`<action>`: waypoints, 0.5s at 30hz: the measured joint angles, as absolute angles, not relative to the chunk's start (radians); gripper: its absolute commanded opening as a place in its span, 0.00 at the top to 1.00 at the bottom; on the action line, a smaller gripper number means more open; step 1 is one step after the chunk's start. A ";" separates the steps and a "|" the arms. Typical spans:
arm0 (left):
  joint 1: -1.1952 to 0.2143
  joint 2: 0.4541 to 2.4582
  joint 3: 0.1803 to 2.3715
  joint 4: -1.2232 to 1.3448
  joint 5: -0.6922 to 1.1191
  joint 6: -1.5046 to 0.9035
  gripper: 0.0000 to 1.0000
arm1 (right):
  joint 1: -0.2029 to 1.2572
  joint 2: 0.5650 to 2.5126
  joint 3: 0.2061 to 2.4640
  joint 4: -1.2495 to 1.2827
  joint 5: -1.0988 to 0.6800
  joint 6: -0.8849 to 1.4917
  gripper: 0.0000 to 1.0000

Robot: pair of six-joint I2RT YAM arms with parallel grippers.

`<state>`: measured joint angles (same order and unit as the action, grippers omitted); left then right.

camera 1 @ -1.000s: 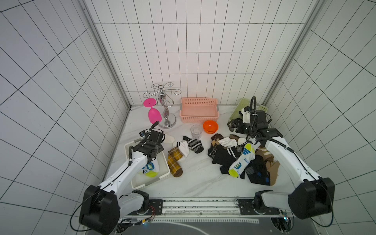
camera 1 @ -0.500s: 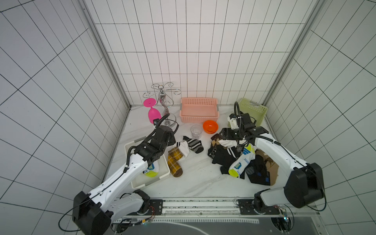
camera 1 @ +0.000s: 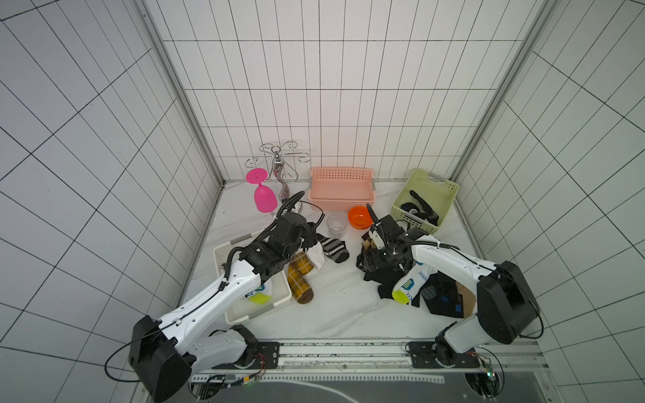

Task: Sort the socks into the basket by color
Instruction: Pick up the sock at the center of the board.

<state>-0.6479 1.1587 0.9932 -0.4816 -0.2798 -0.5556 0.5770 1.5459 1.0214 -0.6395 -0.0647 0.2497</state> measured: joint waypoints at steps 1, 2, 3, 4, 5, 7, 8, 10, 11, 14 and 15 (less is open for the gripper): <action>-0.648 1.158 0.991 -0.474 -0.275 -0.555 0.29 | 0.586 1.554 1.019 -0.643 -0.057 0.253 0.16; -0.648 1.157 0.986 -0.465 -0.269 -0.553 0.29 | 0.594 1.562 1.017 -0.647 -0.043 0.255 0.20; -0.648 1.157 0.982 -0.459 -0.266 -0.552 0.29 | 0.599 1.569 1.017 -0.649 -0.033 0.258 0.25; -0.648 1.156 0.977 -0.452 -0.263 -0.549 0.29 | 0.606 1.576 1.017 -0.651 -0.025 0.262 0.35; -0.648 1.156 0.974 -0.447 -0.260 -0.548 0.29 | 0.611 1.581 1.017 -0.654 -0.015 0.263 0.46; -0.648 1.156 0.972 -0.439 -0.257 -0.545 0.29 | 0.621 1.587 1.017 -0.660 0.004 0.269 0.63; -0.648 1.156 0.972 -0.436 -0.256 -0.543 0.29 | 0.624 1.587 1.017 -0.665 0.010 0.272 0.73; -0.648 1.156 0.972 -0.428 -0.255 -0.540 0.29 | 0.629 1.587 1.018 -0.673 0.024 0.273 0.91; -0.648 1.156 0.972 -0.424 -0.253 -0.540 0.29 | 0.631 1.587 1.018 -0.677 0.028 0.274 0.94; -0.648 1.156 0.972 -0.422 -0.251 -0.536 0.29 | 0.636 1.587 1.019 -0.694 0.043 0.276 1.00; -0.648 1.156 0.972 -0.421 -0.249 -0.533 0.29 | 0.636 1.587 1.020 -0.699 0.046 0.276 1.00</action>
<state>-0.6479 1.1561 0.9718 -0.4213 -0.2493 -0.5335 0.6361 1.5867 1.0203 -0.6987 0.0456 0.2760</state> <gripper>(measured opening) 0.706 0.053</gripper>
